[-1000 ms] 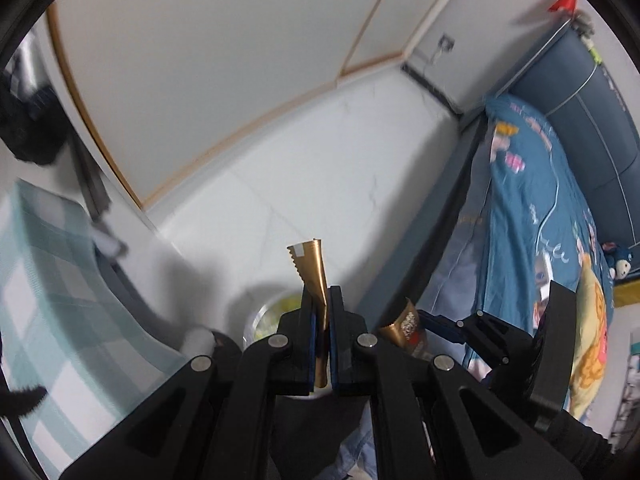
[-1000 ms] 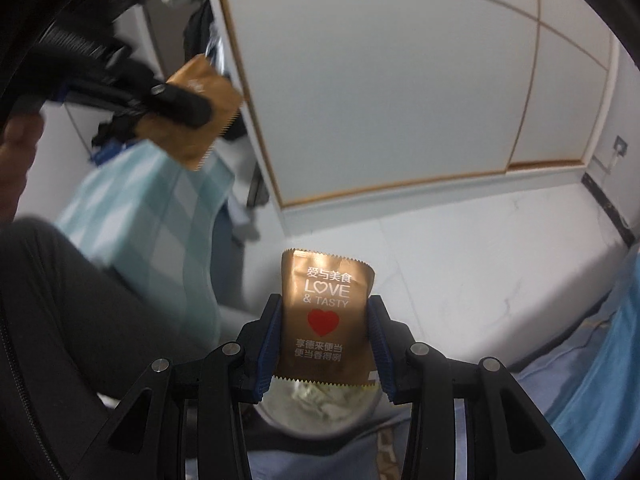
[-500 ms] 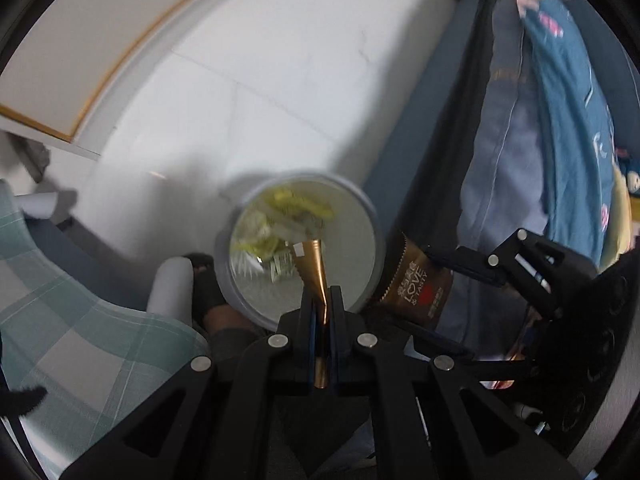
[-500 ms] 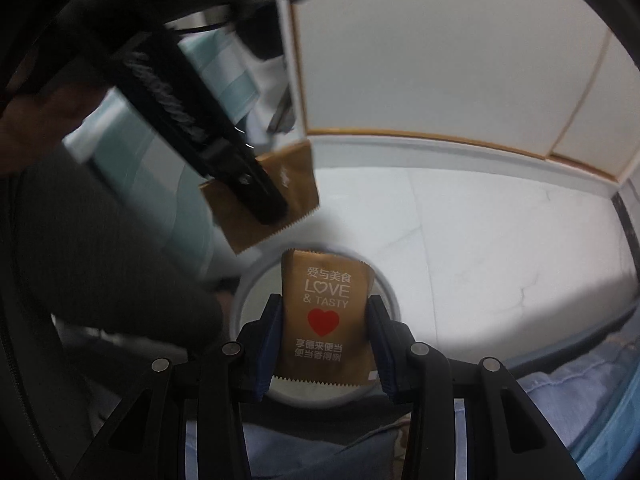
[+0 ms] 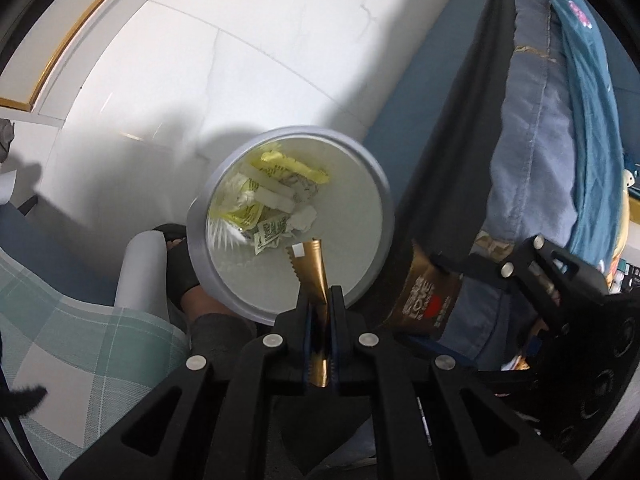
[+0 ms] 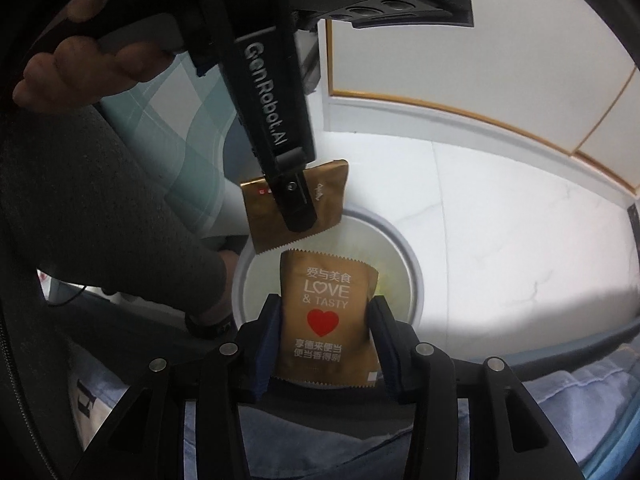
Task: Collect trash
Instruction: 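Open both grippers to drop the gold packets into the bin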
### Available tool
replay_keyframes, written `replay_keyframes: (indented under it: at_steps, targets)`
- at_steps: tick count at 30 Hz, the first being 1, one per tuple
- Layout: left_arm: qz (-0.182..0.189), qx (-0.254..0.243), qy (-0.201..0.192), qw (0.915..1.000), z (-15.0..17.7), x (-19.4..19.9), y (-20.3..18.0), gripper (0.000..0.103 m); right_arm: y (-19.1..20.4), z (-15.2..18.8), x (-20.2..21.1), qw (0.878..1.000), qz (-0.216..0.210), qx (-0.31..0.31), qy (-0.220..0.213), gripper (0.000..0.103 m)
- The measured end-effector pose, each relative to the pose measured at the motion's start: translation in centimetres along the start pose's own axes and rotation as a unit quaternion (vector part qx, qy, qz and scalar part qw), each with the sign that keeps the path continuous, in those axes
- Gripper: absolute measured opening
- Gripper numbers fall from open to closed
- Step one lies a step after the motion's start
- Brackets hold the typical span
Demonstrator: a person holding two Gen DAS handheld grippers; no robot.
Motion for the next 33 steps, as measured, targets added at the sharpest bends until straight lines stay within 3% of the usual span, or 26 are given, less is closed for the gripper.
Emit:
replay_keyframes:
  at_steps: [3, 5, 20, 24, 29, 33]
  targets:
    - [-0.028, -0.007, -0.004, 0.9996, -0.1, -0.4, 0.3, 0.006, -0.5, 0.0, -0.3, 1.000, -0.007, -0.009, 0.009, 0.048]
    - [-0.040, -0.011, -0.009, 0.9991, -0.3, -0.5, 0.4, 0.007, -0.8, -0.1, -0.4, 1.000, -0.009, -0.009, 0.012, 0.055]
    - [-0.032, 0.019, 0.026, 0.9990, -0.2, -1.9, 1.7, 0.013, -0.3, -0.7, 1.4, 1.000, -0.016, -0.007, 0.013, 0.072]
    - [-0.035, 0.027, 0.021, 0.9988, 0.0, -1.5, 2.0, 0.024, -0.3, -0.6, 1.2, 1.000, -0.017, -0.016, 0.011, 0.074]
    - [-0.047, 0.037, 0.009, 0.9981, -0.2, -0.9, 2.6, 0.029, -0.3, -0.7, 1.1, 0.999, -0.022, -0.025, 0.005, 0.076]
    - [-0.049, 0.056, -0.015, 0.9971, -0.5, 0.5, 2.9, 0.043, -0.7, -0.9, 2.0, 0.999, -0.021, -0.034, -0.003, 0.077]
Point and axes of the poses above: each gripper's, at about its wrist camera, not at the fingertips, and x roughly against the way its jaws point, y to its left, z to its underside, the point moved 8 cm from there along -x, roughly the way its jaws point, and after that the axes turned 8 degrees about -z, right-handed, at the moved point
